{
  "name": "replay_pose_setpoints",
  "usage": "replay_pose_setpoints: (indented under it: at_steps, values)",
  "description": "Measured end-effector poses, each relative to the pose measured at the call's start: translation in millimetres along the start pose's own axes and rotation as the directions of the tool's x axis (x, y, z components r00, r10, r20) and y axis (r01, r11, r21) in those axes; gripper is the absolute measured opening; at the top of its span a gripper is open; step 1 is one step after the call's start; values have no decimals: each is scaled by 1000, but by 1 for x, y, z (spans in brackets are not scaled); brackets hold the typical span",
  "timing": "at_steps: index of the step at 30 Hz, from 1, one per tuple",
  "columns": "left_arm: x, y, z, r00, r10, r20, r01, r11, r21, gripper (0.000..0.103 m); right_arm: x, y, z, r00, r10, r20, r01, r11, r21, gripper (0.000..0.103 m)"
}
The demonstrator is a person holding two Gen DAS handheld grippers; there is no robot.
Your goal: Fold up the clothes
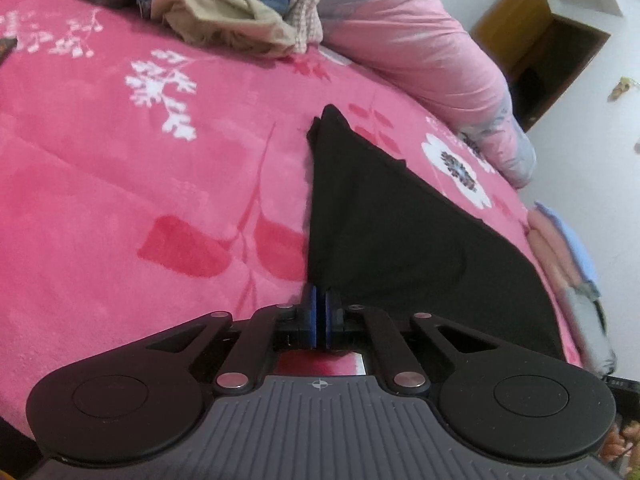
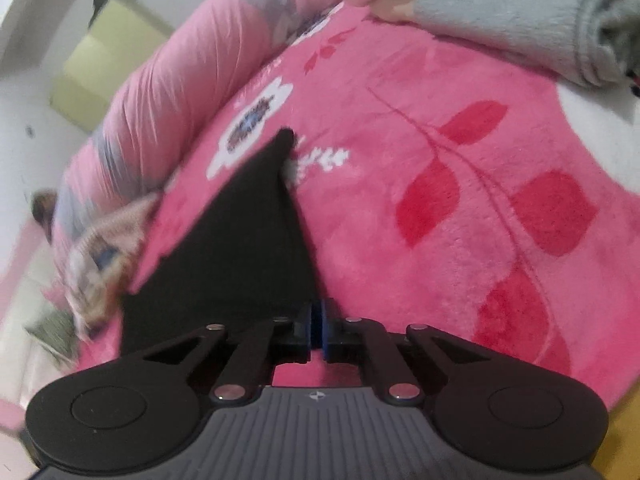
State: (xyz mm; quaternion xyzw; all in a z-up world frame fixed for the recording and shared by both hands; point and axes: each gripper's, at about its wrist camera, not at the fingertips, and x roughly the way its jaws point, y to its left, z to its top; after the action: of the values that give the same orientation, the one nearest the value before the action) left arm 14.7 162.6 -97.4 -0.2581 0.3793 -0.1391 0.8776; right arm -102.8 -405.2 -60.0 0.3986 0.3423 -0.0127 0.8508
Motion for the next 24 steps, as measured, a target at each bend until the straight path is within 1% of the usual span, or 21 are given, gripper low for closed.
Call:
replay_pose_setpoints:
  at_steps: [2, 4, 7, 8, 10, 13, 14, 15, 16, 18, 21, 22, 24]
  values:
    - [-4, 6, 0, 1000, -17, 2, 17, 999, -28, 6, -8, -2, -1, 1000, -9, 16, 8, 1000, 16, 14]
    - [-9, 12, 0, 1000, -18, 11, 18, 998, -52, 11, -17, -6, -2, 999, -21, 32, 20, 999, 38, 15]
    - [-20, 17, -3, 999, -3, 32, 5, 997, -74, 12, -29, -7, -6, 998, -24, 63, 20, 998, 60, 17]
    - [-24, 18, -4, 999, 5, 40, -2, 997, -80, 12, -31, -4, -9, 997, -19, 73, 16, 999, 52, 17]
    - [-32, 20, -6, 998, 12, 57, -7, 996, -90, 20, -30, 12, -14, 997, 7, 82, -7, 1000, -3, 17]
    - [-40, 19, -8, 997, 3, 77, 4, 996, -92, 29, -14, 56, -21, 997, 52, 53, -43, 987, -158, 17]
    - [-41, 17, -9, 997, -1, 77, 7, 996, -88, 31, -5, 76, -24, 997, 65, 35, -55, 971, -233, 17]
    - [-41, 15, -10, 997, -5, 77, 11, 996, -84, 31, 4, 96, -29, 997, 75, 18, -65, 947, -314, 17]
    - [-41, 12, -11, 997, -9, 82, 15, 997, -76, 31, 15, 117, -36, 997, 83, 4, -74, 914, -400, 17]
    - [-43, 3, -13, 994, -10, 105, 14, 999, -40, 31, 37, 153, -52, 996, 91, -24, -90, 842, -532, 17]
    - [-45, -17, -14, 988, -30, 151, 21, 998, 58, 31, 70, 197, -77, 989, 116, -90, -147, 748, -647, 17]
    - [-45, -24, -14, 985, -38, 167, 23, 996, 92, 31, 81, 210, -83, 988, 118, -103, -157, 717, -679, 17]
    - [-40, -39, -14, 983, -74, 169, 44, 983, 176, 31, 103, 232, -94, 988, 103, -119, -157, 661, -733, 16]
